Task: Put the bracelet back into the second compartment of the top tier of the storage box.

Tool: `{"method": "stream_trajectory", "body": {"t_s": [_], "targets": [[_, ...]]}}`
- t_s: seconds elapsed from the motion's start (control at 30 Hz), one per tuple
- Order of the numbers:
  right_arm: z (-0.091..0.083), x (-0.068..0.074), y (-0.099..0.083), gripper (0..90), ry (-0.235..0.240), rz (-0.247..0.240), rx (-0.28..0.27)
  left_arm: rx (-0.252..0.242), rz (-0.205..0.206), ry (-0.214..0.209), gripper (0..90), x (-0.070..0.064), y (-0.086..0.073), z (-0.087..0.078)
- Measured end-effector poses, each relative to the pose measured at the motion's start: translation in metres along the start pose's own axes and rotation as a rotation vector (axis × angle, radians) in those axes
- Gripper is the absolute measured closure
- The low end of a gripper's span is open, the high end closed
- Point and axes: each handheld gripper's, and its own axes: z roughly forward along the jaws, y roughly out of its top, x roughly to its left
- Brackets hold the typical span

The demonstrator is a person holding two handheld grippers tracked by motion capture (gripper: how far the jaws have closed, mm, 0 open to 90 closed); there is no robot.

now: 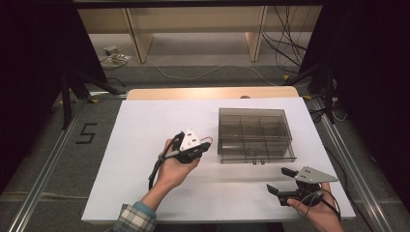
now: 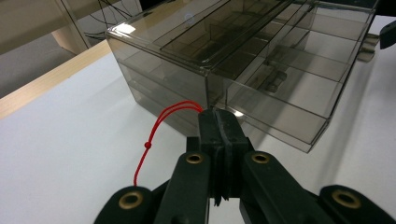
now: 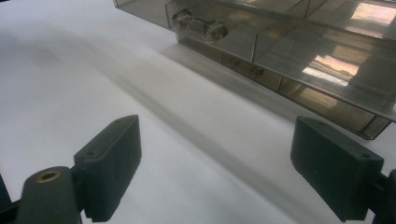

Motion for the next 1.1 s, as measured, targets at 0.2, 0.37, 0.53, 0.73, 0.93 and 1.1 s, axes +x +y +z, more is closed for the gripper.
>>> {"method": "stream_trajectory", "body": {"t_s": [0.2, 0.37, 0.53, 0.73, 0.93, 1.1], "targets": [[0.0, 0.0, 0.0, 17.2, -0.001, 0.0, 0.0, -0.002, 0.014, -0.004, 90.0, -0.003, 0.003, -0.001], [0.0, 0.0, 0.0, 17.2, -0.001, -0.001, 0.001, -0.01, 0.021, -0.004, 90.0, -0.005, 0.005, -0.002], [0.0, 0.0, 0.0, 17.2, -0.001, 0.0, 0.001, -0.014, 0.03, -0.006, 90.0, -0.007, 0.008, -0.003], [0.0, 0.0, 0.0, 17.2, -0.001, -0.001, 0.002, -0.023, 0.036, -0.014, 90.0, -0.011, 0.012, -0.004], [0.0, 0.0, 0.0, 17.2, -0.001, -0.002, 0.001, -0.032, 0.045, -0.022, 90.0, -0.015, 0.015, -0.004], [0.0, 0.0, 0.0, 17.2, -0.001, -0.002, 0.001, -0.033, 0.056, -0.031, 90.0, -0.018, 0.018, -0.004]]}}
